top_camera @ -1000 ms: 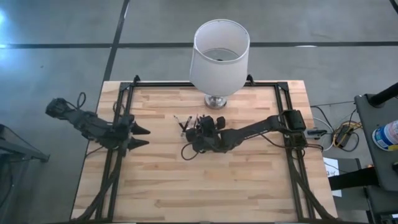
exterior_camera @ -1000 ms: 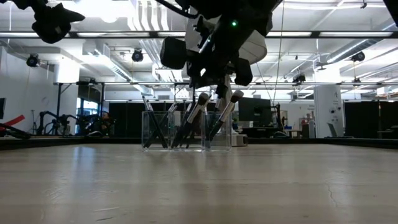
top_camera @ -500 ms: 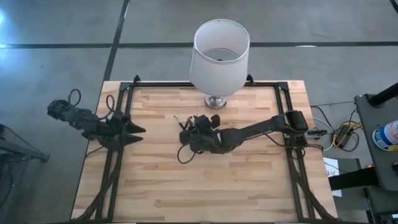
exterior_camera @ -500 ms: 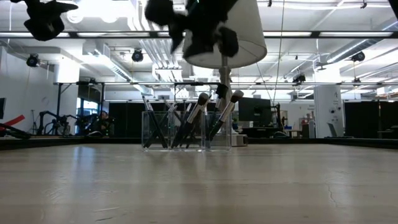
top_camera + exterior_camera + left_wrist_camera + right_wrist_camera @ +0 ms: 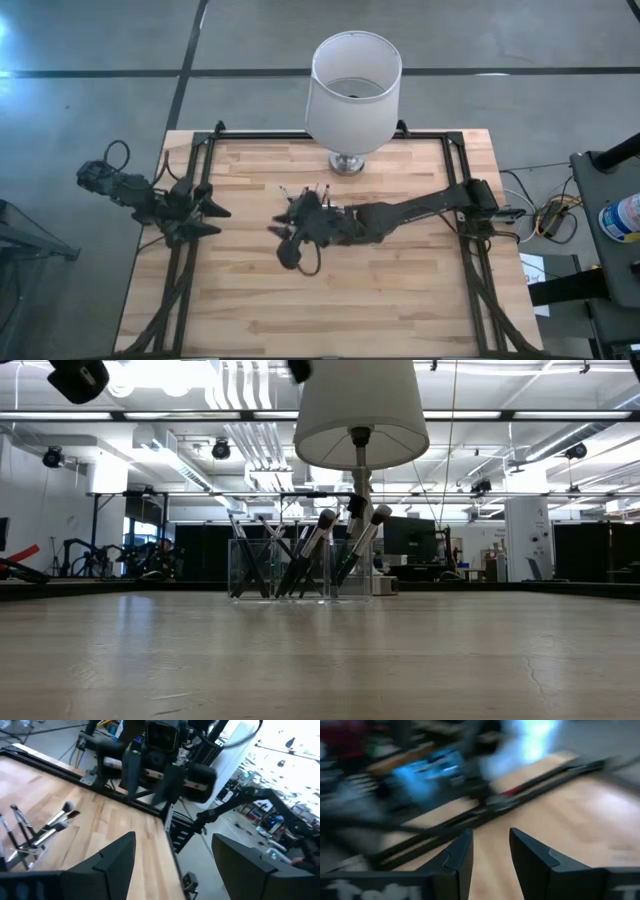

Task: Put items in baskets/containers
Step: Return to Home Position

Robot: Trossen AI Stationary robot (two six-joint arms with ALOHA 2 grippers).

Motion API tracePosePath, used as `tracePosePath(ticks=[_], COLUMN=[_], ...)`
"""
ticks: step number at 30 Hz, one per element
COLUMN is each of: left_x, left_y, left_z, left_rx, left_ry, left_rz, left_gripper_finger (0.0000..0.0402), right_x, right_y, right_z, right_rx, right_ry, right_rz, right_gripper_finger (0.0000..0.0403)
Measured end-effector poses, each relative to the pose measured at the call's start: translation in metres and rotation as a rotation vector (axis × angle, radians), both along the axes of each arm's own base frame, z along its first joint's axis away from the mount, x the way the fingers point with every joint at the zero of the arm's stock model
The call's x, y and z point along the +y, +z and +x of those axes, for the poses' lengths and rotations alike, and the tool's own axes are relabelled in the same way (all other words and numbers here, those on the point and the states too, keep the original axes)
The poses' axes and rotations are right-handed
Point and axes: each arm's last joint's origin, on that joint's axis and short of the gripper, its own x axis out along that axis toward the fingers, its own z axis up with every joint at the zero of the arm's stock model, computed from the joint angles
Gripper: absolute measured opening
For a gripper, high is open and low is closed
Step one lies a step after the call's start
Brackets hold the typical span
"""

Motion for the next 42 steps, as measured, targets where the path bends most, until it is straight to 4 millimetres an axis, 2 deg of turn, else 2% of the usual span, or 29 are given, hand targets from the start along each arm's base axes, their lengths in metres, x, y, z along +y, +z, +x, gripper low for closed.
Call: tracePosePath(ticks=[4, 8, 15, 20, 22, 24, 28, 30, 32, 35, 38, 42], left_x=[0.0, 0.001, 0.01, 0.018, 0.018, 0.017, 0.017, 0.018, 0.018, 0.019, 0.021, 0.021], left_y=[-0.009, -0.02, -0.029, -0.03, -0.037, -0.033, -0.041, -0.038, -0.037, -0.039, -0.038, -0.038], left_z=[0.001, -0.001, -0.019, -0.037, -0.037, -0.039, -0.039, -0.04, -0.041, -0.04, -0.039, -0.039], left_rx=[0.01, 0.001, -0.095, -0.179, -0.111, -0.102, -0.039, -0.07, -0.082, -0.071, -0.065, -0.056], left_ry=[0.019, 0.022, 0.009, -0.024, -0.032, -0.084, -0.095, -0.1, -0.099, -0.061, 0.009, 0.036], left_rz=[0.03, -0.001, -0.057, -0.052, -0.016, -0.017, 0.005, 0.013, 0.045, 0.051, 0.013, -0.033], left_gripper_finger=[0.0255, 0.0255, 0.0255, 0.0255, 0.0255, 0.0255, 0.0255, 0.0255, 0.0255, 0.0255, 0.0255, 0.0255], right_x=[-0.021, -0.031, -0.035, -0.043, -0.044, -0.045, -0.053, -0.055, -0.056, -0.054, -0.055, -0.058], right_y=[-0.015, -0.029, -0.031, -0.014, -0.011, -0.011, -0.015, -0.027, -0.039, -0.057, -0.075, -0.097], right_z=[0.013, 0.007, -0.046, -0.092, -0.106, -0.118, -0.143, -0.153, -0.158, -0.165, -0.177, -0.195], right_rx=[-0.123, -0.201, -0.162, -0.196, -0.195, -0.191, -0.179, -0.183, -0.197, -0.275, -0.343, -0.404], right_ry=[0.213, 0.223, 0.141, 0.04, 0.046, 0.053, 0.034, 0.0, 0.012, 0.144, 0.246, 0.281], right_rz=[0.139, 0.16, 0.129, 0.054, 0.013, -0.007, 0.032, 0.148, 0.166, 0.18, 0.169, 0.093], right_gripper_finger=[0.0118, 0.0121, 0.0128, 0.0124, 0.0121, 0.0119, 0.0114, 0.0112, 0.0111, 0.0112, 0.0115, 0.0118])
